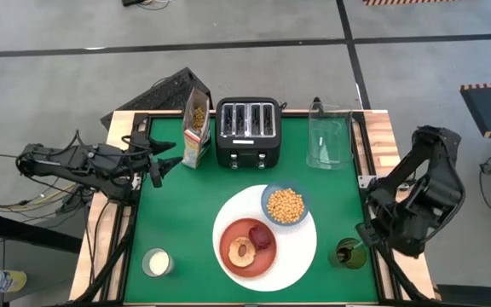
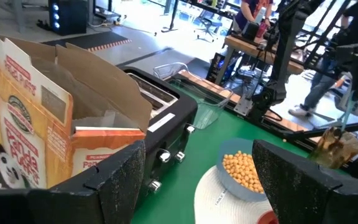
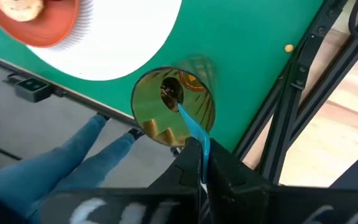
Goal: Arrange a breakfast setting
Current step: Put the blue spoon on the white table mat
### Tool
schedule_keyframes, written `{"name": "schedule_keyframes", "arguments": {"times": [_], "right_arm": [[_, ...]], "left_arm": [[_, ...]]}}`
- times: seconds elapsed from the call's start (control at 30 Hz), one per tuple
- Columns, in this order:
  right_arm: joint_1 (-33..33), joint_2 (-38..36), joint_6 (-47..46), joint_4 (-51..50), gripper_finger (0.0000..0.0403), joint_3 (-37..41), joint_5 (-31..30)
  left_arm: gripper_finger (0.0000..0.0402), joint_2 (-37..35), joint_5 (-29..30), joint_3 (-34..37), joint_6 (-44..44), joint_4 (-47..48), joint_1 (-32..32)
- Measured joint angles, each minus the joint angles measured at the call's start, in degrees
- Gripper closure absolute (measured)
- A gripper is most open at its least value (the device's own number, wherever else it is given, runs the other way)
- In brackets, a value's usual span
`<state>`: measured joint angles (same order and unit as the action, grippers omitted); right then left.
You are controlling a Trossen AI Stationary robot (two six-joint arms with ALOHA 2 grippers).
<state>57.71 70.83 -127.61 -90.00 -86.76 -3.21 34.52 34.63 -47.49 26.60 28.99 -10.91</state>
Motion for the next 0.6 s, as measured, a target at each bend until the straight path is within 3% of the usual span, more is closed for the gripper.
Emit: {"name": "schedule_keyframes", "arguments": {"times": [0.6], "right_arm": [[0.0,-12.08,3.75,-0.02,0.0379,-0.07,-0.03]], "left_arm": [[0.0119,0.0,3.29,0.01,-1.76,0.02,0.0]]}}
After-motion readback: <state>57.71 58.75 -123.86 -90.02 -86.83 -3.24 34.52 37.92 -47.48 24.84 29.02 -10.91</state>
